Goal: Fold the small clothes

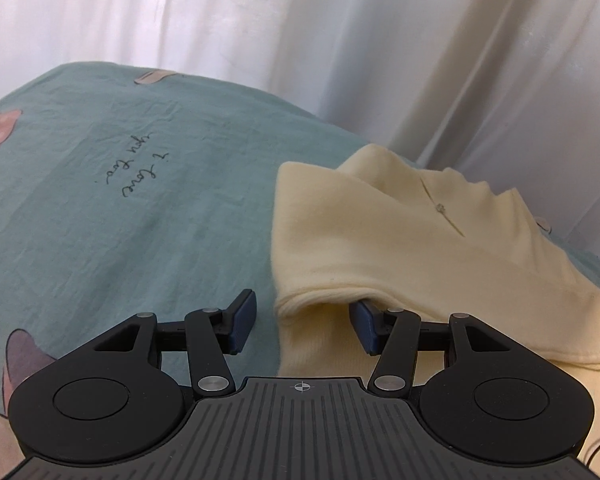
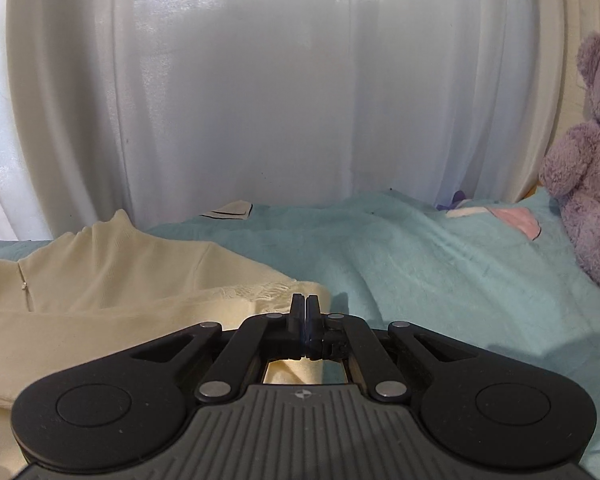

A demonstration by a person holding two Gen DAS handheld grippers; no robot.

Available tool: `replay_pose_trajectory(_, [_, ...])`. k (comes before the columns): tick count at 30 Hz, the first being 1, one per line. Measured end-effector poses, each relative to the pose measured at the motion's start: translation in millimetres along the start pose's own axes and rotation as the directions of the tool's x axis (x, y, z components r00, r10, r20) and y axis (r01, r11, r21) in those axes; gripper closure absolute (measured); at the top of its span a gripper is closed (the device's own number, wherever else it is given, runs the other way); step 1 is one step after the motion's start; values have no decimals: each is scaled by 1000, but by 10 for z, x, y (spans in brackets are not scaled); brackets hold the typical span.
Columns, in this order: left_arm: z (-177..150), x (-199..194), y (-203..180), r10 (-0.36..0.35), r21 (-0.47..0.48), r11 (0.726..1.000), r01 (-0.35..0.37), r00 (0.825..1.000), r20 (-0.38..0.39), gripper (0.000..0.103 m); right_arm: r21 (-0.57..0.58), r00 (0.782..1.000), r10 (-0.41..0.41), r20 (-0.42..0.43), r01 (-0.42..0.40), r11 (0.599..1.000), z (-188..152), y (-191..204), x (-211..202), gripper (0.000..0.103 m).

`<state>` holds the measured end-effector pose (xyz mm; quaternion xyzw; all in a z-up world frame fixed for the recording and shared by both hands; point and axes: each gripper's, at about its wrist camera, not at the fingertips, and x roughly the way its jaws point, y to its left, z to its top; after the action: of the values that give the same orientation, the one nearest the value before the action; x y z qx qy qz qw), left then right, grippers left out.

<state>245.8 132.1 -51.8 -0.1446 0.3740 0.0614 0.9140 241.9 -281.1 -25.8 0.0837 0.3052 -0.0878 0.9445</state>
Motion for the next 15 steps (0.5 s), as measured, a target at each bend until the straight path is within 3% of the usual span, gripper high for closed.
replay_pose_trajectory(2, [6, -32, 4, -4, 3, 1000, 4, 1000, 1, 46, 109, 992, 121, -48, -115, 987, 2, -93, -4, 102])
replay_pose_trajectory(3, [7, -49, 7, -11, 2, 1000, 11, 1000, 4, 46, 173, 978, 195, -71, -180, 968, -12, -148, 7, 96])
replay_pose_trajectory(4, [8, -60, 10, -15, 2, 1000, 15, 1000, 6, 46, 210, 970, 228, -80, -207, 955, -39, -176, 25, 90])
replay_pose_trajectory(5, [2, -70, 13, -14, 4, 1000, 14, 1000, 7, 46, 212, 970, 229, -83, -207, 955, -55, -170, 44, 75])
replay_pose_trajectory(6, [-3, -78, 15, -13, 5, 1000, 13, 1000, 6, 45, 193, 974, 211, -88, -191, 962, -67, -144, 61, 71])
replay_pose_trajectory(13, [20, -225, 59, -30, -21, 999, 30, 999, 23, 45, 87, 983, 151, -108, -142, 986, -123, 102, 204, 70])
replay_pose_trajectory(14, [36, -251, 57, -32, -19, 999, 33, 999, 35, 44, 62, 985, 140, -102, -134, 989, -110, 144, 198, 72])
replay_pose_trajectory(15, [60, -272, 47, -32, -14, 999, 33, 999, 44, 44, 39, 986, 138, -97, -135, 990, -108, 181, 193, 85])
